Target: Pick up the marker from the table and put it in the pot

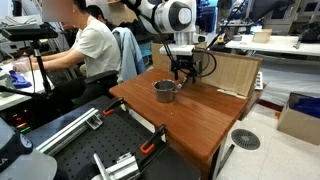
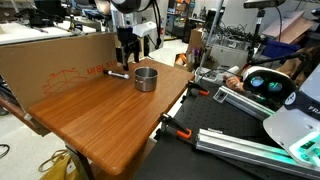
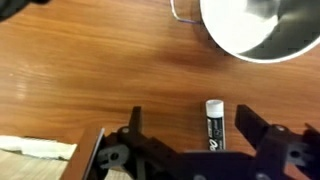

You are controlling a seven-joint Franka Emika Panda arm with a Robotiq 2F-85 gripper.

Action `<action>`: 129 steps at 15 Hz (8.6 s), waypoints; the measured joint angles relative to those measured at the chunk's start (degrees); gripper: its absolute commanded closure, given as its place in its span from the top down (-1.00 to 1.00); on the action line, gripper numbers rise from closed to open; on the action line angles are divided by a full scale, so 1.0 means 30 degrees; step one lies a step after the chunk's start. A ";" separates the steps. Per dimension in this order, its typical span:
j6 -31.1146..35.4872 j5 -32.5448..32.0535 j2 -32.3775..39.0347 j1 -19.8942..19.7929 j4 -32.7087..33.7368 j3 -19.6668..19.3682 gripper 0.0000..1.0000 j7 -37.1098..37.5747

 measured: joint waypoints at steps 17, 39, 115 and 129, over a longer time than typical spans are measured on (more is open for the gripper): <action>-0.2319 -0.0006 0.3813 0.0387 0.4935 0.0151 -0.88 0.0112; -0.0614 -0.1425 -0.0492 0.1714 0.1036 -0.0072 -0.87 0.1749; -0.0888 -2.1085 -0.6429 0.3667 -0.8376 0.0771 1.00 2.9908; -0.1015 -2.1004 -0.9702 0.3605 -0.9518 0.1167 1.00 2.9901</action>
